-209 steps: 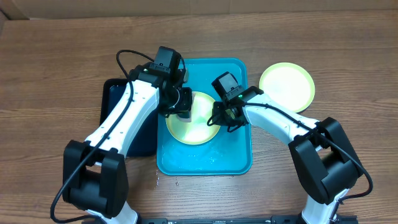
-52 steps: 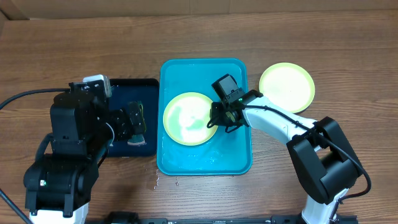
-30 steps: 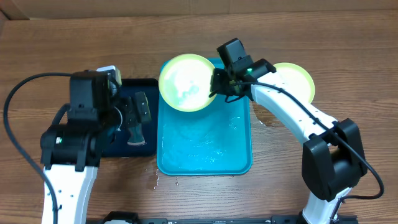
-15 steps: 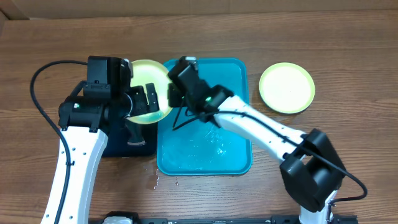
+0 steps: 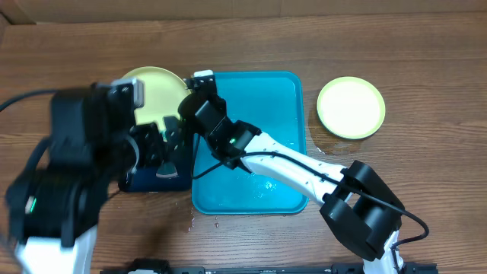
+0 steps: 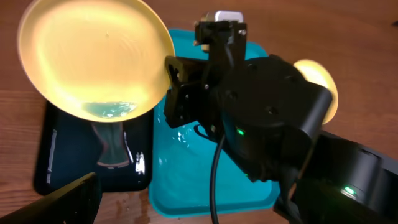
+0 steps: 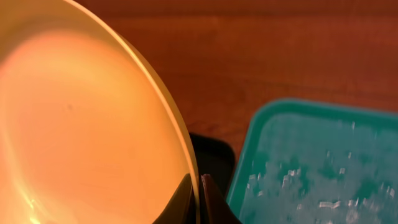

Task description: Clean dirty plates on tray and stack at the side

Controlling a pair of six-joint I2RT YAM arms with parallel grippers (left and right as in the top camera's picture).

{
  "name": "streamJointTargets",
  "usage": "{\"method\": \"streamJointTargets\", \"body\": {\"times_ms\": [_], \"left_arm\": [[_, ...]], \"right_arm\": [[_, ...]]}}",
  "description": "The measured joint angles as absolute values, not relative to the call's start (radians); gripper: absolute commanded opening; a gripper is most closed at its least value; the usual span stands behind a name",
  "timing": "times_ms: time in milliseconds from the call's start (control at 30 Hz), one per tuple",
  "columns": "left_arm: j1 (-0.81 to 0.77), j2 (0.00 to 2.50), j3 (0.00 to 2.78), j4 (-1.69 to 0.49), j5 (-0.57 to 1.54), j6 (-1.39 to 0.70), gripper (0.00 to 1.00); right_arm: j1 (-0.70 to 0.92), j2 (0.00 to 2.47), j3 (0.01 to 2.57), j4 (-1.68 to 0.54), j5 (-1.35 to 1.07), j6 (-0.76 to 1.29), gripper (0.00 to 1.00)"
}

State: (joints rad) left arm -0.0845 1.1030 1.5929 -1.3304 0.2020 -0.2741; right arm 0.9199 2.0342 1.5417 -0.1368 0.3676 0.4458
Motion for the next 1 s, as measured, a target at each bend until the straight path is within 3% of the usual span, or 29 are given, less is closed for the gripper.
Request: {"method": "streamJointTargets", "body": {"times_ms": [500,1000], "left_arm": [[-0.084,1.063,1.596,-1.361,0.111,-0.262,1.0],[-0.084,1.147,1.596,-1.361,0.107,-0.262,1.0]], "right_arm": [[0.937,2.034,1.542,0.23,0.559,-0.032,0.04],[0.938,2.034,1.542,0.527,0.577,-0.202,0.04]]}}
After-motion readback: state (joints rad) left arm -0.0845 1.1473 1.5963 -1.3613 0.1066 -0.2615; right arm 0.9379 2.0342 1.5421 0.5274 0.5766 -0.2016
